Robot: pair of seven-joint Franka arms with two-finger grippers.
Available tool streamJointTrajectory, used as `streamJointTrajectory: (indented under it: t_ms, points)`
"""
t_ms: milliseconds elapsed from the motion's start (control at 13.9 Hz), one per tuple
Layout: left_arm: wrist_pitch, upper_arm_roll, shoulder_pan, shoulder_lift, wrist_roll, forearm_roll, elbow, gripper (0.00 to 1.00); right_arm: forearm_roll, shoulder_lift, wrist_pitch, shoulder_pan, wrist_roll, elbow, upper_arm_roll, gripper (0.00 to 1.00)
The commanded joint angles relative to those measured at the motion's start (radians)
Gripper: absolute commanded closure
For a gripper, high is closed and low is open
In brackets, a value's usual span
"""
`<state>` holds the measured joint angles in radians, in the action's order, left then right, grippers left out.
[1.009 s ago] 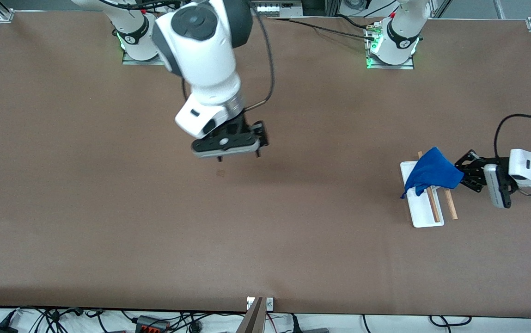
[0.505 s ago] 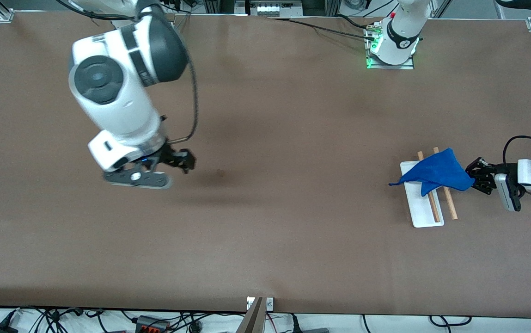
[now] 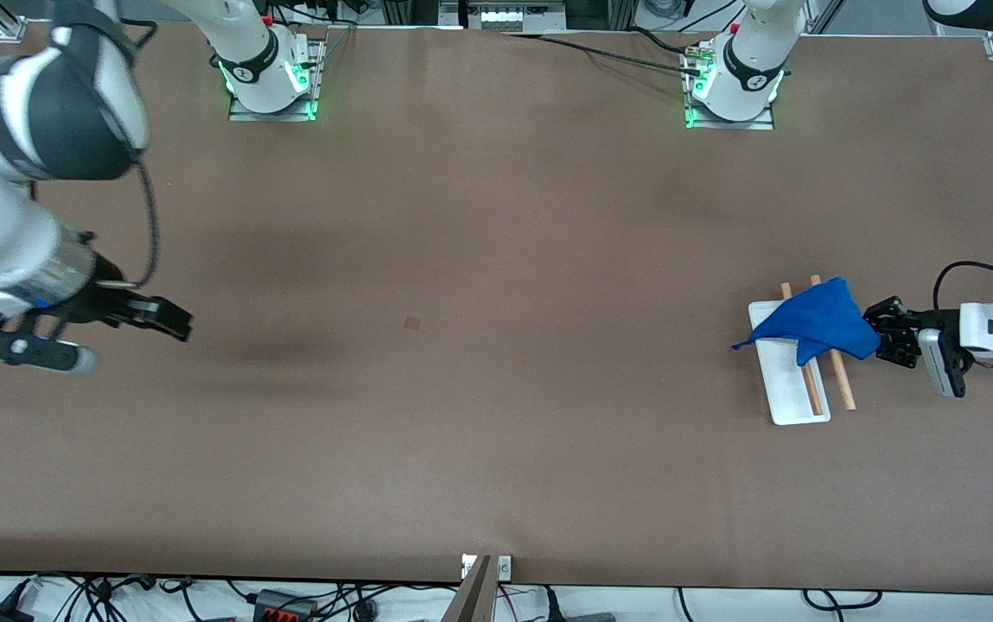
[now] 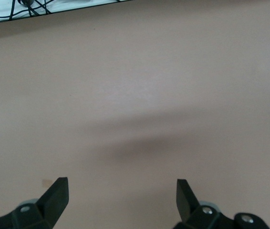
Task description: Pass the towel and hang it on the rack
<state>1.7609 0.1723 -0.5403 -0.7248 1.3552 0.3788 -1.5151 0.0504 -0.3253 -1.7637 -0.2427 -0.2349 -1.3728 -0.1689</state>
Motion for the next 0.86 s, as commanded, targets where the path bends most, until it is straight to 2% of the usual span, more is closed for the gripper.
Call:
streamJointTrajectory:
  t_ms: [0, 144, 360, 505, 649, 793]
  points:
    - [-0.035, 0.009, -0.010, -0.002, 0.016, -0.001, 0.053, 0.00, -0.015, 0.087, -0.017, 0.208, 0.122, -0.066, 0.164, 0.00]
    - [-0.083, 0.009, -0.003, -0.002, 0.010, -0.001, 0.076, 0.00, -0.017, 0.120, 0.004, 0.246, 0.224, -0.063, 0.167, 0.00]
    - [-0.119, 0.009, -0.001, 0.024, -0.007, -0.003, 0.107, 0.00, -0.023, 0.146, 0.108, 0.246, 0.233, -0.055, 0.144, 0.00]
    - [-0.144, 0.009, -0.006, 0.024, -0.030, -0.012, 0.165, 0.00, -0.053, 0.153, 0.138, 0.244, 0.264, -0.055, 0.123, 0.00]
    - [-0.222, 0.009, -0.007, 0.024, -0.048, -0.038, 0.208, 0.00, -0.064, 0.167, 0.144, 0.246, 0.282, -0.065, 0.121, 0.00]
    - [-0.302, 0.010, -0.006, 0.031, -0.076, -0.095, 0.292, 0.00, -0.066, 0.170, 0.151, 0.249, 0.273, -0.069, 0.123, 0.00]
